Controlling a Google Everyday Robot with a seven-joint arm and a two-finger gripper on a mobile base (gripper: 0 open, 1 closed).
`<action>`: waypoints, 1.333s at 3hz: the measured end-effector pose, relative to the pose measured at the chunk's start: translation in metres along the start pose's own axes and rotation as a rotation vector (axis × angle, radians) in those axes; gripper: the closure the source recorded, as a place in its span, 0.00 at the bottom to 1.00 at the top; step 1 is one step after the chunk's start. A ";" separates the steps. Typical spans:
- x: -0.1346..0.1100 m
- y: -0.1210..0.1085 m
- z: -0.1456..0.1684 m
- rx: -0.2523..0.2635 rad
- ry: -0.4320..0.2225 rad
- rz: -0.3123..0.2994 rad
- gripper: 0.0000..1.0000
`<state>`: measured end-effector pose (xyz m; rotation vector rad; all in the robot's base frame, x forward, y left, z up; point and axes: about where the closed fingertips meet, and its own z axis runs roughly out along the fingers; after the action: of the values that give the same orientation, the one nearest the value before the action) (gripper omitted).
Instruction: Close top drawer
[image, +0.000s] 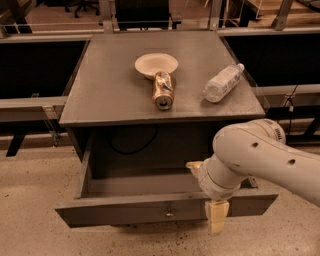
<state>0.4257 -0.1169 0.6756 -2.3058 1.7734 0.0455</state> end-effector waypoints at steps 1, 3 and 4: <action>-0.014 0.018 -0.017 -0.002 -0.041 -0.003 0.15; -0.027 0.060 -0.017 -0.004 -0.041 0.033 0.62; -0.027 0.063 -0.019 0.006 -0.047 0.041 0.85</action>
Offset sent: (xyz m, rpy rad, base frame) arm -0.0848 0.0066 0.0121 0.0478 0.0815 -0.0620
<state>0.3561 -0.1102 0.6880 -2.2447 1.7956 0.1004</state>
